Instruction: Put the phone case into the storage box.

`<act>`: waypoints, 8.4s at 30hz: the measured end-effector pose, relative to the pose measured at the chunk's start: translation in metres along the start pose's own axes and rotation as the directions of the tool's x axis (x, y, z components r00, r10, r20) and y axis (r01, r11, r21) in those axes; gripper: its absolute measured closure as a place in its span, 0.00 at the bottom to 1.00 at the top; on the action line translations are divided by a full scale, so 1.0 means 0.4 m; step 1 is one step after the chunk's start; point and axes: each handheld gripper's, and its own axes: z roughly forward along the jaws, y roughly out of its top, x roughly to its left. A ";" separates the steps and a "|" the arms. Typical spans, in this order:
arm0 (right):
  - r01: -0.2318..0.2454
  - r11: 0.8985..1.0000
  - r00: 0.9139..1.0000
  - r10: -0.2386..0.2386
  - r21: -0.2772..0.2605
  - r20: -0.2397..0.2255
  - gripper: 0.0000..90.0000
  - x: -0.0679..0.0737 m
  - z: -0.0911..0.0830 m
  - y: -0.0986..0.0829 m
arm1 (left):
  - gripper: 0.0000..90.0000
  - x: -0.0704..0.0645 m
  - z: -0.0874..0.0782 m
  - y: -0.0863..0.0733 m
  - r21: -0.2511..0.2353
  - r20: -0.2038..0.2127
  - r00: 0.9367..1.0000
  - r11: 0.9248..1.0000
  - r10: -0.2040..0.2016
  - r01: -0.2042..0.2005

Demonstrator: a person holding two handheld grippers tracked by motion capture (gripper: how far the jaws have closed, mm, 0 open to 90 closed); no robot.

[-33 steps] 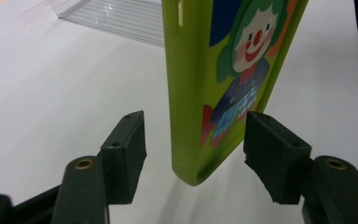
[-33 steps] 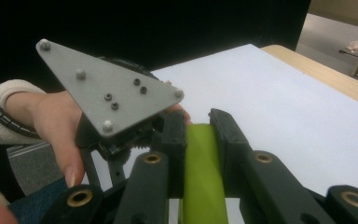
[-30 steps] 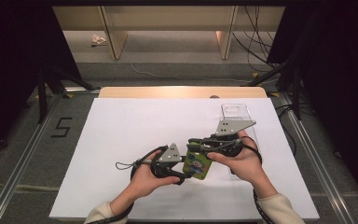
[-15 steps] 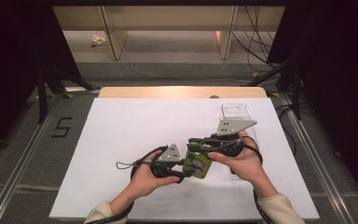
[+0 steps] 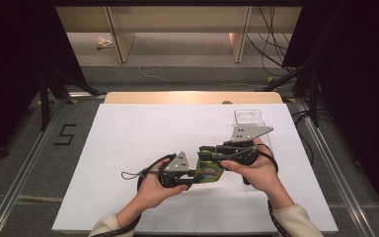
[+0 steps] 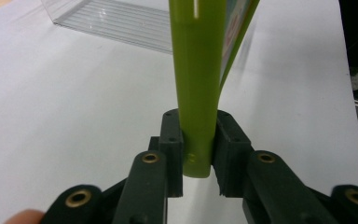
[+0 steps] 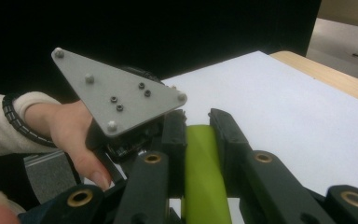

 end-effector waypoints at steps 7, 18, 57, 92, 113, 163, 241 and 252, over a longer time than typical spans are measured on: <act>-0.001 1.000 1.000 0.001 -0.002 -0.004 0.86 0.000 0.003 -0.001 | 0.85 0.002 0.000 -0.001 0.006 0.002 1.000 1.000 -0.006 0.006; -0.003 1.000 1.000 0.003 -0.003 -0.007 0.86 -0.001 0.003 -0.002 | 0.86 0.002 -0.002 0.000 0.007 -0.006 1.000 1.000 -0.004 0.004; 0.019 0.987 0.971 0.020 -0.160 0.240 0.01 -0.017 0.008 -0.013 | 0.86 0.018 -0.027 0.004 -0.018 -0.136 0.985 0.994 -0.107 0.105; 0.020 0.977 0.939 0.055 -0.211 0.341 0.00 -0.008 0.032 -0.033 | 0.86 0.025 -0.045 0.005 -0.076 -0.262 0.943 0.979 -0.203 0.189; 0.030 0.978 0.934 0.047 -0.207 0.355 0.00 -0.001 0.037 -0.033 | 0.86 0.018 -0.045 0.007 -0.091 -0.299 0.932 0.978 -0.205 0.186; 0.015 0.975 0.917 0.074 -0.220 0.391 0.00 0.011 0.064 -0.042 | 0.86 -0.002 -0.030 0.014 -0.084 -0.303 0.931 0.979 -0.201 0.184; -0.014 0.972 0.896 0.116 -0.234 0.428 0.06 0.020 0.090 -0.056 | 0.86 -0.033 -0.007 0.022 -0.081 -0.282 0.941 0.982 -0.189 0.173; -0.018 0.971 0.892 0.124 -0.239 0.436 0.09 0.021 0.091 -0.058 | 0.86 -0.033 -0.008 0.022 -0.083 -0.282 0.940 0.981 -0.191 0.174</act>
